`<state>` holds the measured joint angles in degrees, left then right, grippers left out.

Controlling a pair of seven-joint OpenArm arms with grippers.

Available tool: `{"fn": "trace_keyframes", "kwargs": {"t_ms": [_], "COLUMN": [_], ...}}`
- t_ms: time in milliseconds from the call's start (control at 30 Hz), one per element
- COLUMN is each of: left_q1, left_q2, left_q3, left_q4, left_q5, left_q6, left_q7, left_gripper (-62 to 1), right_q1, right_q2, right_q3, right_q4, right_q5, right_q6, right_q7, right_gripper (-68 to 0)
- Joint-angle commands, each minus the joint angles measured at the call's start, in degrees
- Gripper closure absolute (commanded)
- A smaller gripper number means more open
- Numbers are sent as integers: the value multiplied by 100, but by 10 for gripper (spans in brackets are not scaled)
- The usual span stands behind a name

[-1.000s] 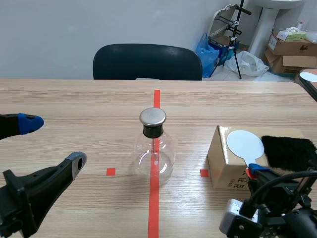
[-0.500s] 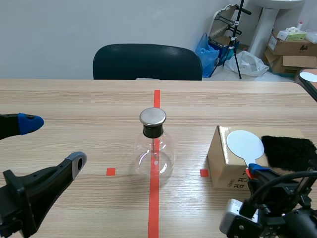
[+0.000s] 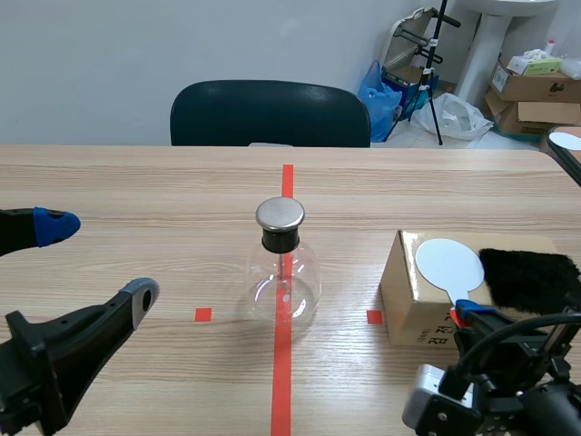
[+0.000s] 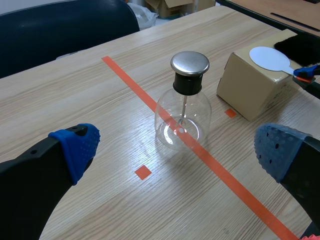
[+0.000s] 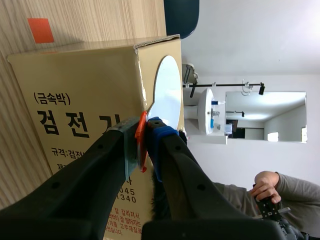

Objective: Do the electroscope experiment

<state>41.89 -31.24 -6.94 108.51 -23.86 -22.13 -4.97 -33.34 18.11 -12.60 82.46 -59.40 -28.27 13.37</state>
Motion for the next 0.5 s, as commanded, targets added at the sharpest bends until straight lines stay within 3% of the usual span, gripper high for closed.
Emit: {"fn": "trace_keyframes", "kwargs": {"t_ms": [0,467], "left_q1": [-17,-17], "left_q2": [59,59], "left_q3": [-15,-15], "left_q4": [125,125], "left_q5": [-37,-37], "left_q6": [-4,-4], "left_q7": [-118,-120], "left_gripper": [-623,-623], "right_q1": [15,17], "right_q2": [46,48], "right_q3": [20,20], "right_q4": [57,59], "right_q5": [20,-197], "right_q6": [44,39], "right_q7": [-57,-37], "right_gripper": [-9,-9]}}
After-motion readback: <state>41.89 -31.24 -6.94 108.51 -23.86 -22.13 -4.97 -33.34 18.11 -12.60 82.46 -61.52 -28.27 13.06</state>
